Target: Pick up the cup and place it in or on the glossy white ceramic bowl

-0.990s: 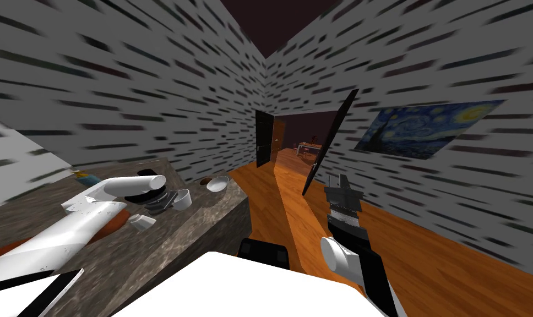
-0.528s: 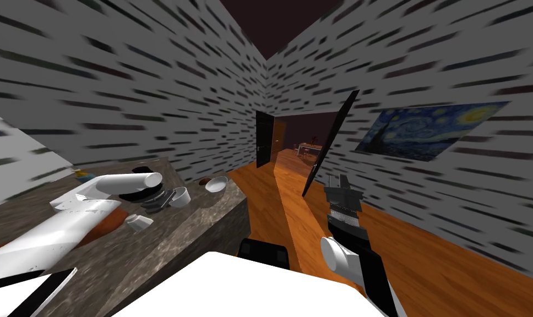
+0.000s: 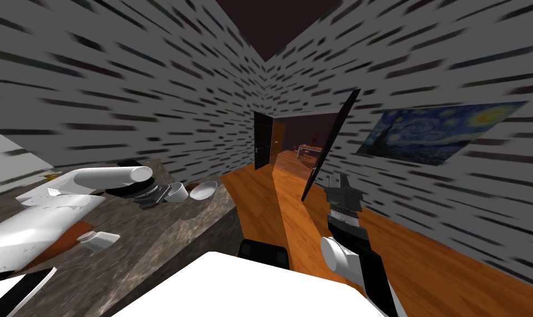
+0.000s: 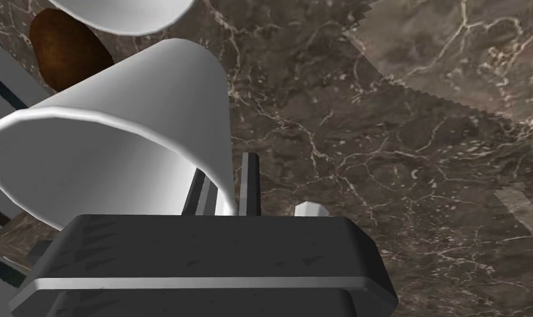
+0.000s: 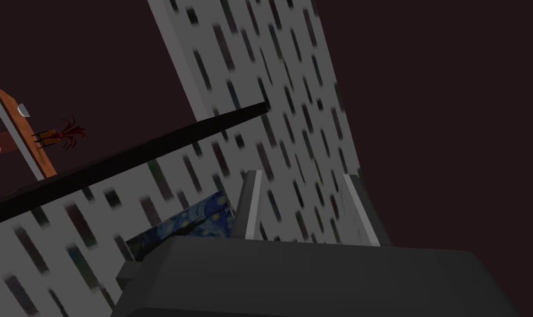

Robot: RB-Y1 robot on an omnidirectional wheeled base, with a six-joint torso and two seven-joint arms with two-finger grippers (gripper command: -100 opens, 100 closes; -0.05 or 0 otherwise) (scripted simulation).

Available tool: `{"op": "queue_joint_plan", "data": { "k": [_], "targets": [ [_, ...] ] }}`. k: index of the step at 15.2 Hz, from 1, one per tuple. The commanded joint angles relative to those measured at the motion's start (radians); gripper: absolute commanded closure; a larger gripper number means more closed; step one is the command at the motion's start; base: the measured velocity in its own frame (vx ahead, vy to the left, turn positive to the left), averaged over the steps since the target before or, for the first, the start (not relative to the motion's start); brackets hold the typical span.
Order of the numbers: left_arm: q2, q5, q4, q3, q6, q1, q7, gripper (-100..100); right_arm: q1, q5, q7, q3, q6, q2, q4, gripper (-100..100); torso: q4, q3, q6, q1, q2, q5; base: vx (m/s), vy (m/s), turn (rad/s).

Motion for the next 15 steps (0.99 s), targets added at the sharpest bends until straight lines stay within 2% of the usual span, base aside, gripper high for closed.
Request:
{"op": "queue_joint_plan", "data": {
  "k": [1, 5, 10, 12, 15],
  "targets": [
    [0.026, 0.031, -0.01, 0.016, 0.001, 0.009, 0.013, 100, 0.0, 0.0, 0.0, 0.0, 0.0, 0.0, 0.0, 0, 0.0, 0.0, 0.0, 0.0, 0.0, 0.0, 0.172, -0.088, 0.019],
    [0.078, 0.088, -0.04, 0.045, 0.007, 0.026, 0.039, 100, 0.0, 0.0, 0.0, 0.0, 0.0, 0.0, 0.0, 0, 0.0, 0.0, 0.0, 0.002, -0.001, 0.0, 0.175, -0.077, 0.028],
    [0.148, 0.165, -0.096, 0.086, 0.03, 0.049, 0.078, 100, 0.0, 0.0, 0.0, 0.0, 0.0, 0.0, 0.0, 0, 0.0, 0.001, 0.001, 0.004, 0.001, 0.0, 0.153, -0.041, 0.03],
    [0.158, 0.175, -0.106, 0.092, 0.036, 0.052, 0.083, 100, 0.0, 0.0, 0.0, 0.0, 0.0, 0.0, 0.0, 0, 0.0, 0.001, 0.001, 0.004, 0.003, 0.0, 0.107, -0.021, 0.019],
    [0.195, 0.216, -0.148, 0.115, 0.08, 0.065, 0.103, 100, 0.0, 0.0, 0.0, 0.0, 0.0, 0.0, 0.0, 0, 0.001, 0.003, 0.001, 0.005, 0.006, 0.0, 0.086, -0.009, 0.024]
  ]
}}
